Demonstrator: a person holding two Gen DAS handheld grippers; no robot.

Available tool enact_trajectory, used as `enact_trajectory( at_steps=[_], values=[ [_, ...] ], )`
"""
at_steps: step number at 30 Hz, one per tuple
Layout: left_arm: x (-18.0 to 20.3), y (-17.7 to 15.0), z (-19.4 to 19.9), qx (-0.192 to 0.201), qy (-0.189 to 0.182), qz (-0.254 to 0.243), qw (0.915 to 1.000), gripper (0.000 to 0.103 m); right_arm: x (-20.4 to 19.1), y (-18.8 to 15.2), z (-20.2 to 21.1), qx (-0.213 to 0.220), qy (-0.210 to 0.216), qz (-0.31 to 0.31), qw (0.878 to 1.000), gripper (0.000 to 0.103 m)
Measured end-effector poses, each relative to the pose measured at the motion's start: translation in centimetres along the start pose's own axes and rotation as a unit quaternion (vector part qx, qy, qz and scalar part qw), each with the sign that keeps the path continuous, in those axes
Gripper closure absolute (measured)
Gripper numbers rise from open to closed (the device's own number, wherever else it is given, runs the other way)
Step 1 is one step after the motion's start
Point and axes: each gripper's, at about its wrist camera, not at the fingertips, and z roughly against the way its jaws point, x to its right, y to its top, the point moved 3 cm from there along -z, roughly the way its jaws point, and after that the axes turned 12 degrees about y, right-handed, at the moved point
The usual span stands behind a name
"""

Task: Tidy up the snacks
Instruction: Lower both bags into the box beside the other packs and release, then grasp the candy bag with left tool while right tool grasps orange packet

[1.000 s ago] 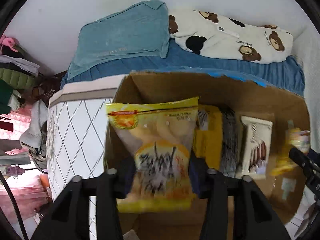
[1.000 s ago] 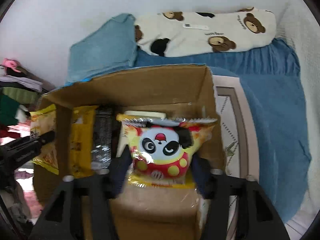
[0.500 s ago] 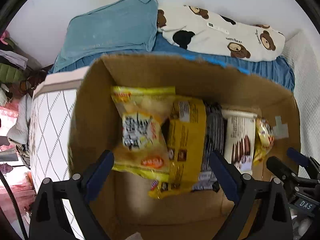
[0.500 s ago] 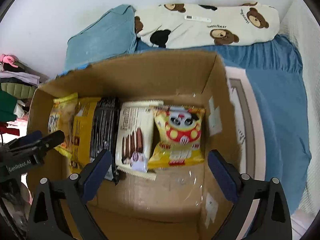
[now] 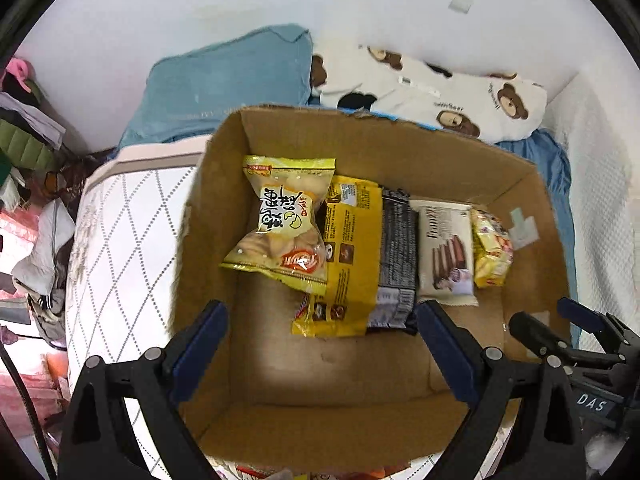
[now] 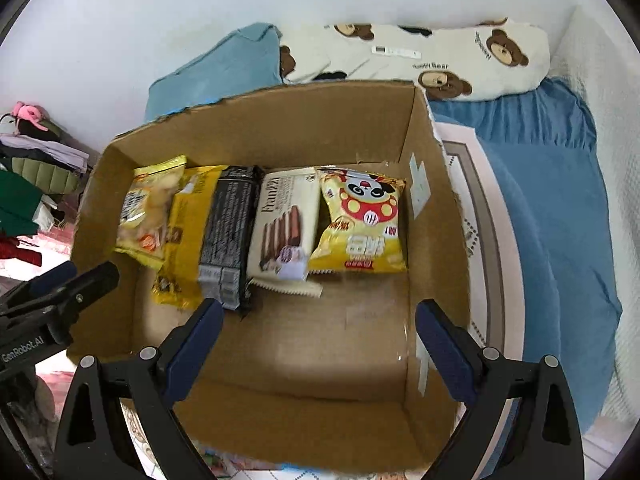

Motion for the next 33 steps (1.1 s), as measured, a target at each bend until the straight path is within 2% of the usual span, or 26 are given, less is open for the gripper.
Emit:
enact_trajectory(
  at_steps=[10,14,18,21,22,26,30,33],
  values=[
    [-0.5,-3.9,6.4,0.056,-0.026,0.008,0.9981,0.006,-3.4,-4.2,6.5,0.063,-0.003,0.043,0.997,0.004],
    [-1.2,-5.3,8.7,0.072,-0.04,0.021,0.9964,0.006,-4.8,-6.3,9.2,0.085,0.01,0.049,0.995,0.004],
    [-2.6,-7.6,10.0,0.08,-0.048,0.04,0.9949,0.006,-5.5,-8.6,10.2,0.087,0.035,0.047,0.994,0.004],
    [-4.0,-10.4,9.4,0.074,-0.031,0.046,0.9957,0.006,-5.2,-11.0,9.1,0.069,0.062,0.035,0.995,0.004],
    [-4.5,-11.6,8.8,0.066,-0.023,0.05,0.9963,0.006,-4.9,-11.7,8.6,0.063,0.065,0.03,0.995,0.005],
    [-6.3,-16.8,4.3,0.002,-0.004,0.067,0.9978,0.006,-3.9,-15.3,5.3,0.026,0.087,0.006,0.996,0.033],
    [-6.6,-22.2,-1.9,-0.094,-0.011,0.083,0.9921,0.006,-2.4,-17.7,2.4,0.009,0.088,-0.02,0.996,0.034],
    [-5.8,-24.9,-5.7,-0.145,-0.016,0.099,0.9843,0.006,-1.0,-17.7,0.2,-0.003,0.08,-0.047,0.996,0.031]
  ],
)
